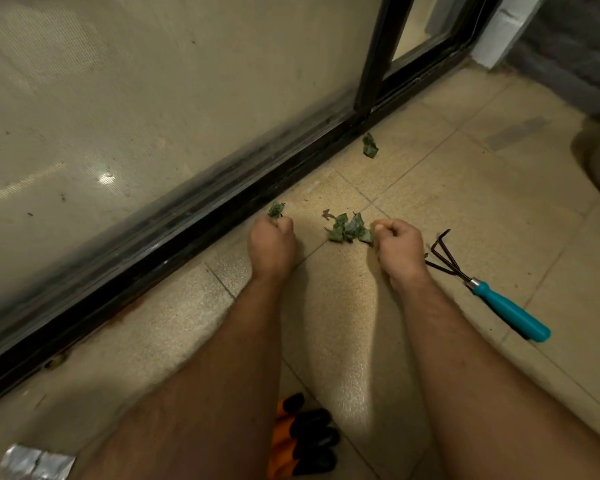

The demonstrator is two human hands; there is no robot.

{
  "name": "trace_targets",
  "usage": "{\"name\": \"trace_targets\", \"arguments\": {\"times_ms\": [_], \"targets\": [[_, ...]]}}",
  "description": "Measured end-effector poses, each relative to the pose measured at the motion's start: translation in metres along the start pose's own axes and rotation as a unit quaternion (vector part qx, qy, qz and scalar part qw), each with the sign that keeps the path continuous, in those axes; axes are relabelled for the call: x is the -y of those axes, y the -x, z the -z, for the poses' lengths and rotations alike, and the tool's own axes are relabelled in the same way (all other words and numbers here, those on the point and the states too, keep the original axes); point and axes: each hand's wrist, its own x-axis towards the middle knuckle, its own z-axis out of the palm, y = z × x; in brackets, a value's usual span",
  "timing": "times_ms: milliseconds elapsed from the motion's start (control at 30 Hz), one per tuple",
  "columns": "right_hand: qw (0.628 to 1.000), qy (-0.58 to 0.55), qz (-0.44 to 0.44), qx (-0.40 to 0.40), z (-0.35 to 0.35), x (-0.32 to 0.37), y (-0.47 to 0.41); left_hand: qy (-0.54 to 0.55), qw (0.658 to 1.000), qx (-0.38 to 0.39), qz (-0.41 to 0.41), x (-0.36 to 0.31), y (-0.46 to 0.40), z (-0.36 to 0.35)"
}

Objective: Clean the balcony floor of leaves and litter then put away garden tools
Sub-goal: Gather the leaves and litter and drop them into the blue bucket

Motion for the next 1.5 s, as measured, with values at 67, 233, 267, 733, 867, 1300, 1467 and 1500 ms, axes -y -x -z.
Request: {"name": "trace_targets", "arguments": {"times_ms": [67,233,267,733,867,1300,1467,1500], "targets": [[0.992,0.108,0.064,0.000,-0.007,0.000,0.001,0.076,0.996,0.000,0.050,-0.002,-0.001,0.003],[0.956,0.273,0.104,-0.003,-0.011,-0.005,0.006,0.083,0.996,0.028,0.033,-0.007,0.001,0.002],[0.958,0.266,0.109,0.001,-0.010,-0.006,0.006,0.063,0.997,0.045,0.012,-0.007,0.001,-0.001],[1.000,-0.022,-0.002,-0.016,0.021,-0.017,0.014,-0.260,0.951,0.093,-0.137,-0.019,0.001,-0.053],[0.999,0.019,0.036,-0.025,0.015,-0.006,0.009,-0.293,0.940,0.108,-0.138,-0.015,0.002,-0.043],[0.926,0.366,0.092,0.022,-0.022,0.011,0.004,0.072,0.997,0.001,0.001,0.007,0.008,0.018],[0.984,0.159,0.080,0.034,-0.036,0.022,-0.002,0.272,0.953,0.049,0.121,0.021,0.001,0.035],[0.985,0.146,0.080,0.047,-0.039,0.025,-0.002,0.273,0.952,0.058,0.127,0.024,0.000,0.037]]}}
